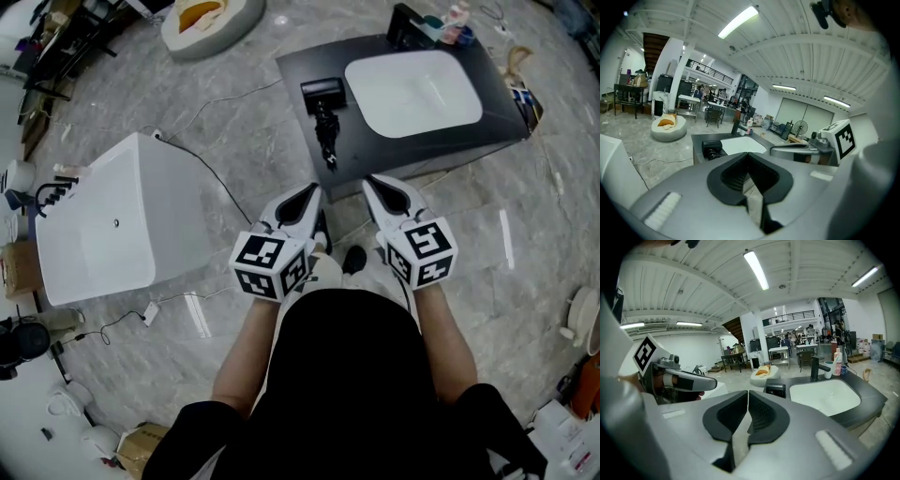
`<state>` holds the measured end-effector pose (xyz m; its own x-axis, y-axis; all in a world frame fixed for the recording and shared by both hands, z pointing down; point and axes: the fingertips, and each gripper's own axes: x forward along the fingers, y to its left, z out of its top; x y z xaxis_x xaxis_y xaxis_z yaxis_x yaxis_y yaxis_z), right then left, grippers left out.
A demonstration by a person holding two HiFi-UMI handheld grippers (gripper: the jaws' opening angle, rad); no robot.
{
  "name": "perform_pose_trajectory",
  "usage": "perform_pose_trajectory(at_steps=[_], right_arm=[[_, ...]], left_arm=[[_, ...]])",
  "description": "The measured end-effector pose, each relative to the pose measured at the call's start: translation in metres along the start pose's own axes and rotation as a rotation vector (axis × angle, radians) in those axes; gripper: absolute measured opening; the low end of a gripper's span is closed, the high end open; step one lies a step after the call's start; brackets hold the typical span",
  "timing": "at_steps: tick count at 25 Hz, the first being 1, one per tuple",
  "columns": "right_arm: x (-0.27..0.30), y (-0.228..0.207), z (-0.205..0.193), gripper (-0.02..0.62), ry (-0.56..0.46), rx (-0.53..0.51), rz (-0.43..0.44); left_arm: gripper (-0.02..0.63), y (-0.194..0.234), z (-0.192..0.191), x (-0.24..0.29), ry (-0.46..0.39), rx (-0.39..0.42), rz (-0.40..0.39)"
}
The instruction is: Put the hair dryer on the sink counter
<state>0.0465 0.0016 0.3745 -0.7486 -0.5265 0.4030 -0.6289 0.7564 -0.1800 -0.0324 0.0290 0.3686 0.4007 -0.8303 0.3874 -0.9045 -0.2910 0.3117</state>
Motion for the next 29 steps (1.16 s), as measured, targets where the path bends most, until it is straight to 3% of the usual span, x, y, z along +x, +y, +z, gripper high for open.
perform_pose_trajectory(at_steps=[13, 29], right_arm=[[-0.036, 0.015, 0.02, 0.009, -0.074, -0.044, 0.013], [-0.053, 0.014, 0.015, 0.009, -0.066, -0.062, 0.03]], left_arm=[[0.0, -0.014, 0.006, -0.022, -0.051, 0.017, 0.013], [0.0, -0.035, -0.002, -0.019, -0.051, 0.012, 0.018]])
